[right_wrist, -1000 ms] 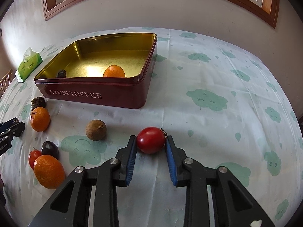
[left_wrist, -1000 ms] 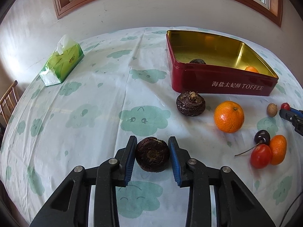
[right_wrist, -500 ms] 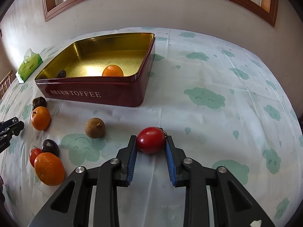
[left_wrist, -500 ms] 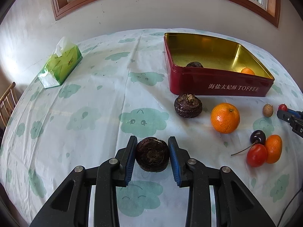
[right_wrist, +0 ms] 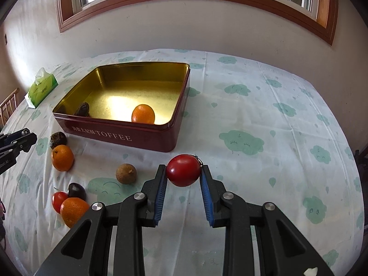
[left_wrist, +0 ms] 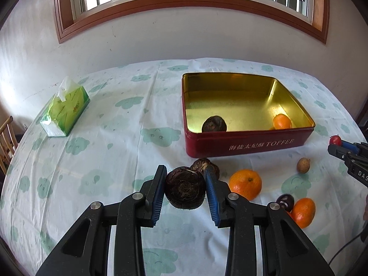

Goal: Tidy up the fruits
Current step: 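Carry the taro in the left tool and tomato in the right tool over the tin, then open the left tool to drop the taro while the right tool releases the tomato into the tin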

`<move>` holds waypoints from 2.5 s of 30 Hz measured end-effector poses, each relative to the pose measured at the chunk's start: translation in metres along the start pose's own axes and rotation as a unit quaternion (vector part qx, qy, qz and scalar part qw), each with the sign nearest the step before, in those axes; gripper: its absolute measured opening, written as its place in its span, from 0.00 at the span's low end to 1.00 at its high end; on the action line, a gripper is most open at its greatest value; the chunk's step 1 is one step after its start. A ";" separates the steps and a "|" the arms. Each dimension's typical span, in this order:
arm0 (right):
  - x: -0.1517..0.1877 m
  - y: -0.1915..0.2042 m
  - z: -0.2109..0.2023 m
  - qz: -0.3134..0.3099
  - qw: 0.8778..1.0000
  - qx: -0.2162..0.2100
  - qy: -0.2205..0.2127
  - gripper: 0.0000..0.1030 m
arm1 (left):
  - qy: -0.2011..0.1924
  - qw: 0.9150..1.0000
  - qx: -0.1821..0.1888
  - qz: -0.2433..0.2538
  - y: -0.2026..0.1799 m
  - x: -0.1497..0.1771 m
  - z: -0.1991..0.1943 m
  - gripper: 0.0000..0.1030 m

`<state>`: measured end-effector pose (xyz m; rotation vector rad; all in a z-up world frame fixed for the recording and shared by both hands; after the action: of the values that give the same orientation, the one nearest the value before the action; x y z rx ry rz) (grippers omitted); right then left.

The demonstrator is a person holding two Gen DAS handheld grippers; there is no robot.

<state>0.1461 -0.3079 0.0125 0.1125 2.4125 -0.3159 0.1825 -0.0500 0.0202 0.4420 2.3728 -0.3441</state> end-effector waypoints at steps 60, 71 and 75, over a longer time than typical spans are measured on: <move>-0.076 0.065 0.055 -0.050 0.998 -0.033 -0.003 0.37 | 0.038 0.999 0.009 0.013 -0.021 -0.067 0.096 0.46; -0.076 0.062 0.045 -0.046 0.999 -0.027 -0.010 0.44 | 0.031 0.999 0.008 0.019 -0.024 -0.066 0.087 0.61; -0.074 0.059 0.037 -0.042 0.999 -0.026 -0.013 0.44 | 0.030 0.999 0.005 0.018 -0.025 -0.064 0.081 0.62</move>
<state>0.2351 -0.2603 0.0225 -0.0171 2.4010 -0.2910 0.2651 -0.1160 0.0076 0.5050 2.4196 -0.3308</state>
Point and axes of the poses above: each gripper's, at about its wrist camera, not at the fingertips, and z roughly the way its jaws point, y to its left, x to its underside, the point moved 1 cm from there along z, roughly the way its jaws point, and after that the axes turned 11 degrees about x, right-handed, at the moved point
